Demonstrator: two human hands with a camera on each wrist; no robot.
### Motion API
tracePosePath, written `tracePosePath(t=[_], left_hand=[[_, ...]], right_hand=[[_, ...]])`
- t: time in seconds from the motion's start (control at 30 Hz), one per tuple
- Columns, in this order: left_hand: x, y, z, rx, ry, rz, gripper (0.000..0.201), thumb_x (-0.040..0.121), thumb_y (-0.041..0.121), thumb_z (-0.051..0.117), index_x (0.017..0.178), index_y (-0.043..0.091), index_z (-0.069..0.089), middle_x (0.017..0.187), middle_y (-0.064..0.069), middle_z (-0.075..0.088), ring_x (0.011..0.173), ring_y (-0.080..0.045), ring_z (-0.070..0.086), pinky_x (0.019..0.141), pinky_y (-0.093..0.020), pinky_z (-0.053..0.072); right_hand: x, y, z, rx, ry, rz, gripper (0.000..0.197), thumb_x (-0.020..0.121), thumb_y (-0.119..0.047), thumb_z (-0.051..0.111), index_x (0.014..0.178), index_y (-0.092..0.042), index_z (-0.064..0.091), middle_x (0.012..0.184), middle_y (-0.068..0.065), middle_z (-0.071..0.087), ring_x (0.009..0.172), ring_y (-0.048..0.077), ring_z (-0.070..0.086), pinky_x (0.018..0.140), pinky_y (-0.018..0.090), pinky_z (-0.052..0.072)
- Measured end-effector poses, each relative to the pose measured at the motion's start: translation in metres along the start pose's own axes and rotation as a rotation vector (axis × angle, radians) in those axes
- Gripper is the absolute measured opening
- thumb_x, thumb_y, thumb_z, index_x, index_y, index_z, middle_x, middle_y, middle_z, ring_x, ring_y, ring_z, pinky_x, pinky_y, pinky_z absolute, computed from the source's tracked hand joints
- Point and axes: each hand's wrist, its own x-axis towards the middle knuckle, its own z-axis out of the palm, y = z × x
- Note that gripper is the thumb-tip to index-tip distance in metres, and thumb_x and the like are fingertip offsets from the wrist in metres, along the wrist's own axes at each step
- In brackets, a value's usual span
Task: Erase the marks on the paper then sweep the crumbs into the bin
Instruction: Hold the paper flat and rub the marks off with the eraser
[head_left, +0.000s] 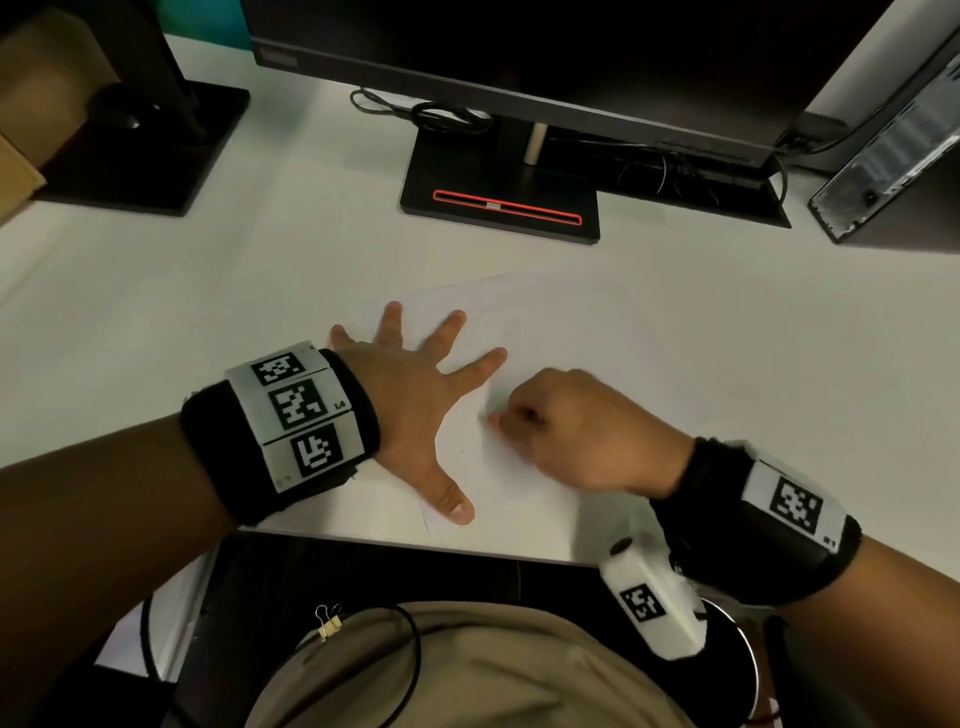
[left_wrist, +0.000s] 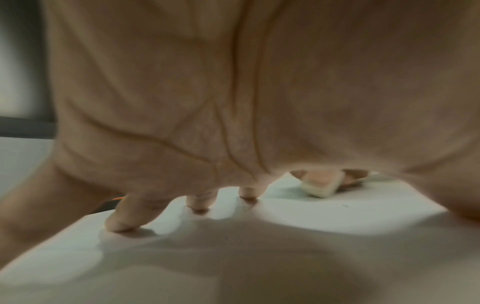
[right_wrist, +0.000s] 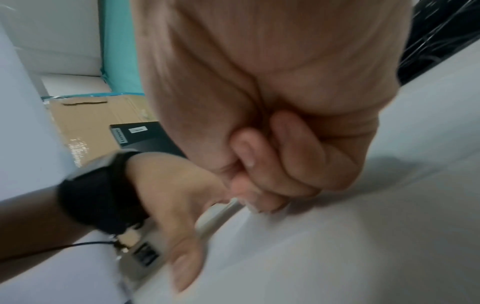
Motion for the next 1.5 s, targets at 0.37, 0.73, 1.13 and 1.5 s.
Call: tracePosePath(t=[0.37,0.73,1.13,1.5], left_hand=[[0.002,-0.001,-0.001,-0.001,0.0,0.018,0.148,0.042,0.098,0.064,0.137,0.055,-0.041,0.151,0.007,-0.05,0.143,-0.051,-0.031,0.112,-0.076,0.001],[0.004,-0.022,-0.001,-0.02,0.114,0.008,0.152,0.049,0.103,0.05,0.154,0.025,-0.028,0.162,-0.008,-0.034,0.15,-0.04,-0.024,0.119,-0.065,-0.008],[0.006,-0.013,-0.003,-0.018,0.07,-0.083,0.144,0.05,0.103,0.049,0.149,0.039,-0.034,0.16,-0.001,-0.039,0.149,-0.04,-0.027,0.109,-0.074,-0.016],[0.0,-0.008,-0.01,-0.049,-0.001,-0.107,0.143,0.051,0.101,0.053,0.146,0.043,-0.036,0.158,0.004,-0.042,0.149,-0.039,-0.026,0.108,-0.08,0.001]], right_hand=[[0.004,0.008,-0.003,0.037,0.006,0.057,0.051,0.104,-0.039,0.047,0.074,-0.002,0.062,0.072,0.013,0.07,0.06,0.019,0.057,0.066,0.035,0.051],[0.003,0.044,-0.024,0.175,0.108,0.221,0.05,0.102,-0.037,0.051,0.077,0.004,0.064,0.059,0.003,0.063,0.048,0.013,0.05,0.049,0.021,0.043],[0.016,0.03,-0.026,0.067,0.131,0.187,0.05,0.102,-0.036,0.048,0.077,0.004,0.063,0.072,0.014,0.07,0.058,0.019,0.055,0.061,0.031,0.048],[0.014,0.023,-0.02,-0.045,0.042,0.094,0.049,0.103,-0.037,0.047,0.078,0.001,0.064,0.075,0.014,0.071,0.065,0.024,0.061,0.068,0.036,0.051]])
